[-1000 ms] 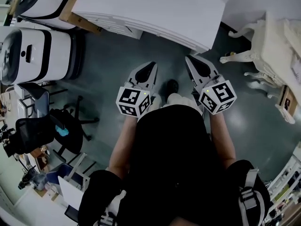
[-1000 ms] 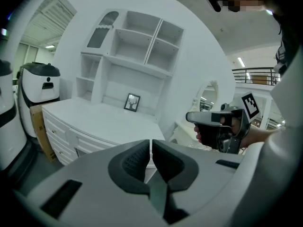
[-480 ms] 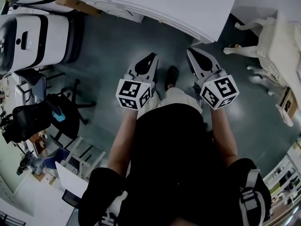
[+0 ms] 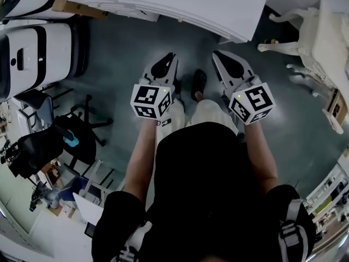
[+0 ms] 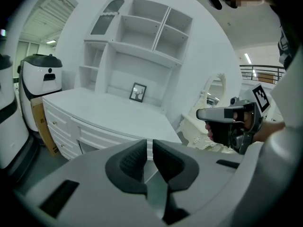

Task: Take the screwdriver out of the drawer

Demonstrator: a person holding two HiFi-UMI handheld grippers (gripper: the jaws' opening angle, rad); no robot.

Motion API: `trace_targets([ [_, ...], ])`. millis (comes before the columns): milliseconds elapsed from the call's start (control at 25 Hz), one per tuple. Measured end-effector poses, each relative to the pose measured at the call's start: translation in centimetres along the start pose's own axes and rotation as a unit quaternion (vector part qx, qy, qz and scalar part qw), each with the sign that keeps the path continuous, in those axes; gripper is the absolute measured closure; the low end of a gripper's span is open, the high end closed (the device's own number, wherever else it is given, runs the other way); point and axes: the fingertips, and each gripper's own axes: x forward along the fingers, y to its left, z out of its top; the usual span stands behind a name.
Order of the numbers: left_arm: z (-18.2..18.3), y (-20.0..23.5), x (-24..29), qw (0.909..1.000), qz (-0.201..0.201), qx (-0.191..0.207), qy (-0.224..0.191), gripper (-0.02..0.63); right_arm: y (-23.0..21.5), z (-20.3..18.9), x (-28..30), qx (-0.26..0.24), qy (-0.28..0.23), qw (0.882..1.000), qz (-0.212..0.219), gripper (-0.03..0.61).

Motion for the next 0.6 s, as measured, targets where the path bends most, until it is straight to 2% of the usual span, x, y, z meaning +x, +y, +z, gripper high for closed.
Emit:
trace_targets([
  [160,-0.5,0.9,2.1,0.9999,-0.011,0.002,0.008,0.581,-0.9,-0.5,1.1,-0.002,0.007,1.0,-0.012,0.561],
  [280,-0.8,1.5,3.8,0.9996,-0.021,0.002,0.017,0.528,-1.4,-0.9,1.7,0.0,0.014,1.0,-0.023,0.561],
  [440,-1.1,2.6,5.9,0.9992,-0.031,0.0,0.025,0.525,-2.1,-1.3,2.3,0.007,0.02,0.999,-0.04,0.561],
  [600,-1.1,4.0,7.8,0.9992,-0.037,-0.001,0.015,0.508,-2.8,-1.9,2.7,0.015,0.027,0.998,-0.059,0.561],
])
